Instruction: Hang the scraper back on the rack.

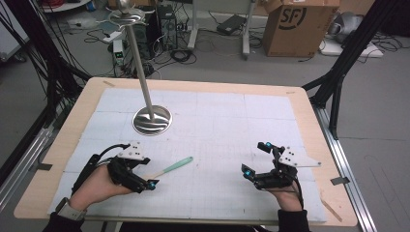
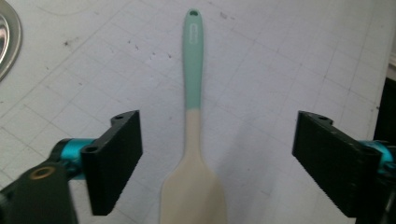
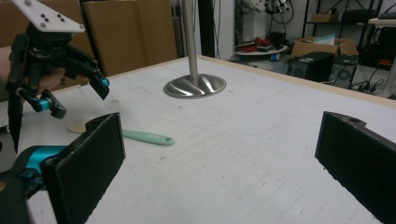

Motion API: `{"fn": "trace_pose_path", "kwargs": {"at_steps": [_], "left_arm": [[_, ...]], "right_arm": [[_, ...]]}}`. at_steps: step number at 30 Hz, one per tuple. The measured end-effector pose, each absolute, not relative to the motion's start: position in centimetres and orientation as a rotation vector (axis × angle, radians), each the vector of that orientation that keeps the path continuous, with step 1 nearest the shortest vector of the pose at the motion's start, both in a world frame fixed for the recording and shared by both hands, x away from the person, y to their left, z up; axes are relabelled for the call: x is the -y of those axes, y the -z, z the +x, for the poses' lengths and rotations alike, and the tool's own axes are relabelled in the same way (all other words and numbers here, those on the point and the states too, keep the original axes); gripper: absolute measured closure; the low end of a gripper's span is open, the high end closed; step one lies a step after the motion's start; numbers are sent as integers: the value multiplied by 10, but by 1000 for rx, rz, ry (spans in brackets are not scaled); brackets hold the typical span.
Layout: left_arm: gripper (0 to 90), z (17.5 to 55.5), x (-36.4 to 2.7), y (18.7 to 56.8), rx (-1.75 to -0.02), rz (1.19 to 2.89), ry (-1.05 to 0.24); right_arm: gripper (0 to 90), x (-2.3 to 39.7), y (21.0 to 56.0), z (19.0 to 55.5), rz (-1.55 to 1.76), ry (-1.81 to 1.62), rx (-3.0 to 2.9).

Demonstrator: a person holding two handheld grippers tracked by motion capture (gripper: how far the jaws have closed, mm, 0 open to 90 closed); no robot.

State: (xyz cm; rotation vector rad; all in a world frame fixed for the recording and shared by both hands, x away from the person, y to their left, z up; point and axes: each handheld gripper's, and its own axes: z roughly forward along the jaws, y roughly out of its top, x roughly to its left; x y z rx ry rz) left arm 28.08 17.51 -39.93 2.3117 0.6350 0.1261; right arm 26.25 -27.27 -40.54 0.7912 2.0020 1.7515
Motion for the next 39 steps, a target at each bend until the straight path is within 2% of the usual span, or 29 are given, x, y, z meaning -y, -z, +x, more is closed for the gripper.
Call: {"fn": "trace_pose_path", "kwargs": {"at_steps": [6, 12, 25, 31, 33, 39], "left_arm": [[233, 292, -160, 403, -636, 2418, -116], [329, 299, -149, 408, -629, 2525, -138], [528, 303, -140, 415, -645, 2617, -142], [561, 309, -137, 414, -674, 2644, -92], [620, 314, -136, 413, -690, 2656, -80], [688, 313, -126, 410, -615, 2751, -111]], "right_arm": [[3, 275, 405, 262, 791, -1757, -1990], [3, 275, 405, 262, 789, -1759, -1986], [3, 275, 405, 262, 793, -1755, -1989], [3, 275, 405, 262, 794, -1752, -1996], [3, 274, 405, 262, 791, -1752, -1998], [3, 275, 405, 262, 792, -1752, -1995]]}}
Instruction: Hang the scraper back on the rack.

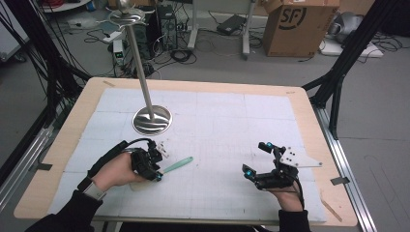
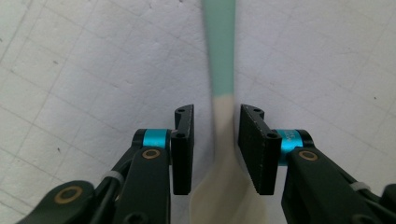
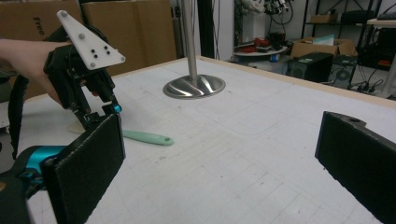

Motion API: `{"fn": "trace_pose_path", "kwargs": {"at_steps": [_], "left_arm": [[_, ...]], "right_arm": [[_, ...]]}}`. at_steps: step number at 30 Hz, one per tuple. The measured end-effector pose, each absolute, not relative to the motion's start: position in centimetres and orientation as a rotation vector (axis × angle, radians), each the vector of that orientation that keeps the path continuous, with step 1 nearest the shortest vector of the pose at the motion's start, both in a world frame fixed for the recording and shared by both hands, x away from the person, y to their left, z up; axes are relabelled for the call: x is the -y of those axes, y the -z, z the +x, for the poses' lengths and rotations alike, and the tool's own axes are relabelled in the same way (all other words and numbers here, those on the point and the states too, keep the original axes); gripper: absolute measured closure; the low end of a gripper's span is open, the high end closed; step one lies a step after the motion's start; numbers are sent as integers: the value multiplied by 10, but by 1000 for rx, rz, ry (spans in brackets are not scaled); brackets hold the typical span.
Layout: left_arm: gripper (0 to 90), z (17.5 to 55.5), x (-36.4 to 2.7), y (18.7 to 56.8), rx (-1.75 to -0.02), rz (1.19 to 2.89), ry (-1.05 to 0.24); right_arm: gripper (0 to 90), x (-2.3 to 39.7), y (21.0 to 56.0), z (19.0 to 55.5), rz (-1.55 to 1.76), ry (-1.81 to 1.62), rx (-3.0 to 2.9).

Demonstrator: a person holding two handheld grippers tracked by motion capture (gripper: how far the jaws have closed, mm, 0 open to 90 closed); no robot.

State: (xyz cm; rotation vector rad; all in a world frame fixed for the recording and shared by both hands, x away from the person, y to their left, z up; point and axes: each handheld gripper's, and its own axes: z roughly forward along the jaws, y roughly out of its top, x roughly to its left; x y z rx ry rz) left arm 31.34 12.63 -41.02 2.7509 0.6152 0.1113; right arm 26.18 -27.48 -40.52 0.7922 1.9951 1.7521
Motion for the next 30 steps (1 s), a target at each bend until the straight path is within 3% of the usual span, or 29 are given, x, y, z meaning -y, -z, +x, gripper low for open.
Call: {"fn": "trace_pose_path", "kwargs": {"at_steps": [4, 14, 16, 18, 30], "left_arm": [[781, 310, -120, 409, -560, 2795, -122], [803, 308, -125, 409, -553, 2757, -124], [803, 306, -128, 408, -556, 2739, -178], [803, 305, -134, 403, -581, 2696, -236], [803, 291, -178, 383, -645, 2405, -271]], "right_arm": [[3, 274, 405, 262, 788, -1750, -2002], [3, 275, 405, 262, 791, -1752, -1997], [3, 275, 406, 262, 796, -1752, -1999], [3, 275, 407, 263, 800, -1742, -2007], [3, 274, 407, 262, 793, -1740, -2002]]}}
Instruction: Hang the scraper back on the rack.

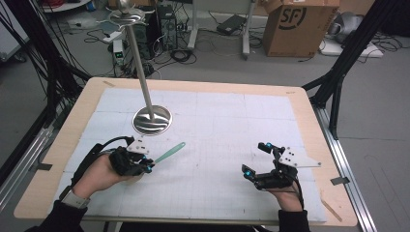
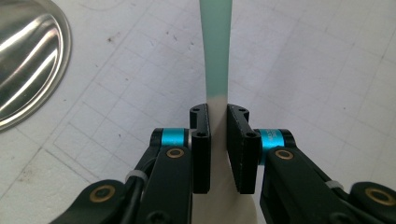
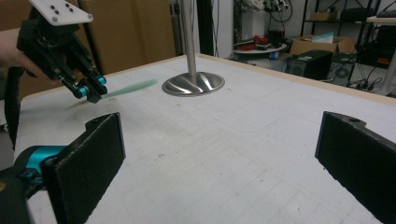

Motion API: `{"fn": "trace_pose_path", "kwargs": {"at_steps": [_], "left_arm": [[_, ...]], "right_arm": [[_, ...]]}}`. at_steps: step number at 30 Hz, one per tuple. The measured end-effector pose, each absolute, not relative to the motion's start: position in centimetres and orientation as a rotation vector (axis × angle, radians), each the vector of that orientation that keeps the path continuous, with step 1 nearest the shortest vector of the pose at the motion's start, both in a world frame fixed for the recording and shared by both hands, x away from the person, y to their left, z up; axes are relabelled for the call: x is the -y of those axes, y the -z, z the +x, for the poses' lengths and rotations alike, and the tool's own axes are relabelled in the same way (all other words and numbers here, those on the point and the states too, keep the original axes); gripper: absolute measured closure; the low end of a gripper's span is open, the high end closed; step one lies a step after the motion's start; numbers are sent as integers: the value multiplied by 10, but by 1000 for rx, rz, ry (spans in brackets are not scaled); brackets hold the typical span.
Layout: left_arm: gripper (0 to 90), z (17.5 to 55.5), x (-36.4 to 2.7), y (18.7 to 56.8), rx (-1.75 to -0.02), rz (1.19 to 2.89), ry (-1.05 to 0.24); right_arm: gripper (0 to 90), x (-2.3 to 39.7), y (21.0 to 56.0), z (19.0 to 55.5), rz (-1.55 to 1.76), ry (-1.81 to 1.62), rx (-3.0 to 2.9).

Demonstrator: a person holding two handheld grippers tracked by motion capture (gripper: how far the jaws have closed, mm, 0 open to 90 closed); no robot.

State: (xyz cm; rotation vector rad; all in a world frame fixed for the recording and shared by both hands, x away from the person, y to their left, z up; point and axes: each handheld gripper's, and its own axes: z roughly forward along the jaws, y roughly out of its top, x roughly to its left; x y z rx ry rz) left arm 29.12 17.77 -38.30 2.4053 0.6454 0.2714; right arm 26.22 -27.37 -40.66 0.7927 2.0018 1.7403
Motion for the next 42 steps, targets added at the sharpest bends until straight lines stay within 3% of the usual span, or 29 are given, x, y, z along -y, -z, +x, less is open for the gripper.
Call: {"fn": "trace_pose_path", "kwargs": {"at_steps": [4, 10, 14, 25, 42], "left_arm": [[803, 288, -191, 381, -674, 2308, -261], [803, 284, -210, 374, -705, 2129, -356], [803, 283, -219, 374, -731, 2099, -444], [803, 282, -239, 368, -754, 1929, -520], [802, 299, -278, 338, -748, 1698, -520]], "right_arm": [[3, 274, 407, 262, 797, -1739, -2005], [3, 275, 406, 262, 803, -1740, -2001], [3, 275, 406, 262, 805, -1739, -2001], [3, 278, 406, 261, 804, -1738, -1991], [3, 281, 406, 260, 816, -1744, -1983]]}}
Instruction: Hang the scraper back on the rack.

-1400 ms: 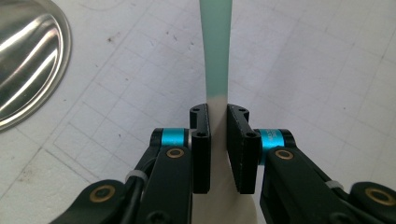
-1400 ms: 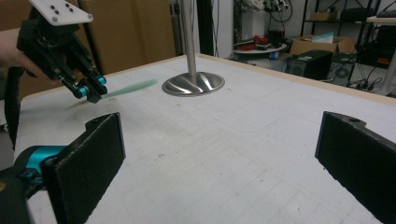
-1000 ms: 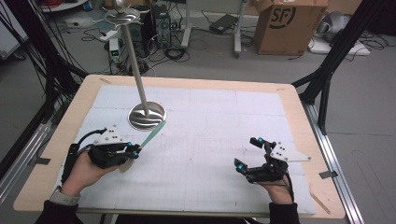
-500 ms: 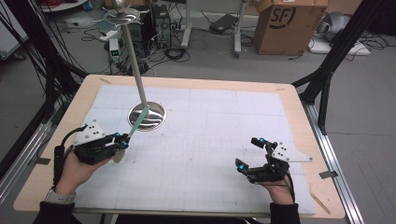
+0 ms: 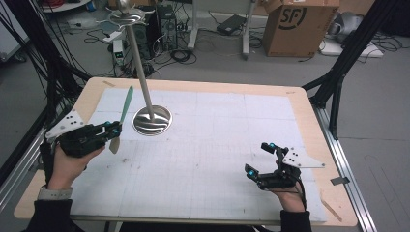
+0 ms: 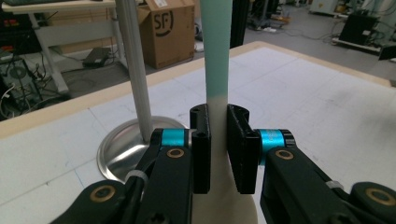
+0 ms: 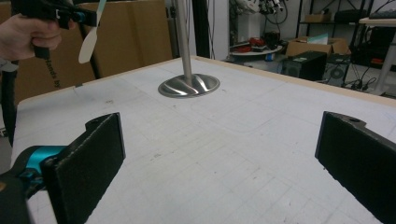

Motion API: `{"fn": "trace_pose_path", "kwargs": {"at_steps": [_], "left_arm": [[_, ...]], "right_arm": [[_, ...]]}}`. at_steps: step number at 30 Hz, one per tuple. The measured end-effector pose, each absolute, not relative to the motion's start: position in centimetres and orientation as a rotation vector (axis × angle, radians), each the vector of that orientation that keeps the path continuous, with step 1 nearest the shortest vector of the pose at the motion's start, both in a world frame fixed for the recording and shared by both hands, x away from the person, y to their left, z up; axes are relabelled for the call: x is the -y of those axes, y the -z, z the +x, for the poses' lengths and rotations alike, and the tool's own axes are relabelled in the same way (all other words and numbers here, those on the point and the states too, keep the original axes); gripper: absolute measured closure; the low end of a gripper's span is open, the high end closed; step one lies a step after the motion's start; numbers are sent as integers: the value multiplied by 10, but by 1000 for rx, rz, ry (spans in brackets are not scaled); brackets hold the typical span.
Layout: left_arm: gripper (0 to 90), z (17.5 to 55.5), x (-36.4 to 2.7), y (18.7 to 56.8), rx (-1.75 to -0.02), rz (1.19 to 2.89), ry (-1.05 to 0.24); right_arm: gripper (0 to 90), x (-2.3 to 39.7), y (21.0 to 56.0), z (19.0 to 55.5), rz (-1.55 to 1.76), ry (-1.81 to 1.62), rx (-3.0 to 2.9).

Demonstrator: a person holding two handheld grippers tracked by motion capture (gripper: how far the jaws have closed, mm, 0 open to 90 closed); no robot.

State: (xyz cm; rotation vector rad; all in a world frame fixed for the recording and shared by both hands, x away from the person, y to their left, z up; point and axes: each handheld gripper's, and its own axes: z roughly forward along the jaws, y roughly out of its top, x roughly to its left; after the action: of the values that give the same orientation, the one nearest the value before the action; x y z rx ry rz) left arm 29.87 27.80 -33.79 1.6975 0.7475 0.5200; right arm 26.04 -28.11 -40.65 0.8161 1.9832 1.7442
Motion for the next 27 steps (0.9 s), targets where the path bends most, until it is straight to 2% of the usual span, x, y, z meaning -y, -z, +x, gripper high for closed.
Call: {"fn": "trace_pose_path", "kwargs": {"at_steps": [12, 27], "left_arm": [[802, 317, -303, 320, -703, 1686, -516], [802, 329, -321, 285, -735, 1645, -604]], "right_arm": [[3, 281, 405, 260, 815, -1759, -1972], [3, 280, 405, 260, 816, -1714, -1990]]}}
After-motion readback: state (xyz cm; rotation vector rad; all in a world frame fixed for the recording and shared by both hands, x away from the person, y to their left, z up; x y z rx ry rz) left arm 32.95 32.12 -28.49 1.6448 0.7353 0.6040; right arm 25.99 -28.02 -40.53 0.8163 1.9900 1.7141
